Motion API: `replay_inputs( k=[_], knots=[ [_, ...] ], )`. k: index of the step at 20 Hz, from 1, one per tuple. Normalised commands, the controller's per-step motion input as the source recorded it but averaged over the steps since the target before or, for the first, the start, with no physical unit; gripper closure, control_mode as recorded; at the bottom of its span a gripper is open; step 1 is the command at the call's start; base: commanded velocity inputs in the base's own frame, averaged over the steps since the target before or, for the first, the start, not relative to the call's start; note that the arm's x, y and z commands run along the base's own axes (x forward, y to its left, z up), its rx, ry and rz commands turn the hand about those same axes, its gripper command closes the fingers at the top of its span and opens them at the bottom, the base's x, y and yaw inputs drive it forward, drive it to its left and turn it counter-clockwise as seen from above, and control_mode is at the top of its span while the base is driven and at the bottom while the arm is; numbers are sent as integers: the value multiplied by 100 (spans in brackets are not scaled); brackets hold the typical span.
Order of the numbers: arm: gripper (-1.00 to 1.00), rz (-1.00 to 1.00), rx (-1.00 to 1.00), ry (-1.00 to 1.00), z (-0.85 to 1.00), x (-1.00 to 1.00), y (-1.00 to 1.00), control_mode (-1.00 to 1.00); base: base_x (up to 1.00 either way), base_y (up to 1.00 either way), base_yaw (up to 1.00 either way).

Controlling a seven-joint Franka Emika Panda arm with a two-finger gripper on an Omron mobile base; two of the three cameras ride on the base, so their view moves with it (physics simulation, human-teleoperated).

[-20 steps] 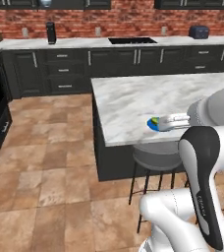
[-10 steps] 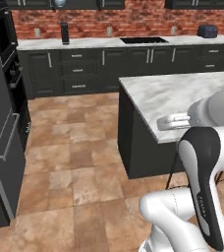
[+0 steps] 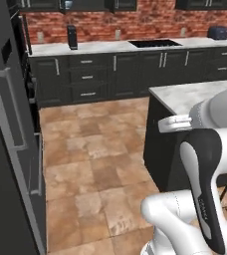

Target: Take the smaller bowl and place it next to the appetizer plate on the dining counter , and place the larger bowl next to the plate with cooked food.

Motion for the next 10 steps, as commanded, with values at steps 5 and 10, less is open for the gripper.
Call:
replay_inputs(
  k=[5,10],
  knots=[
    [-100,0,0,0,0,0,0,100,100,19,2],
    [-100,0,0,0,0,0,0,100,100,-42,25]
  ],
)
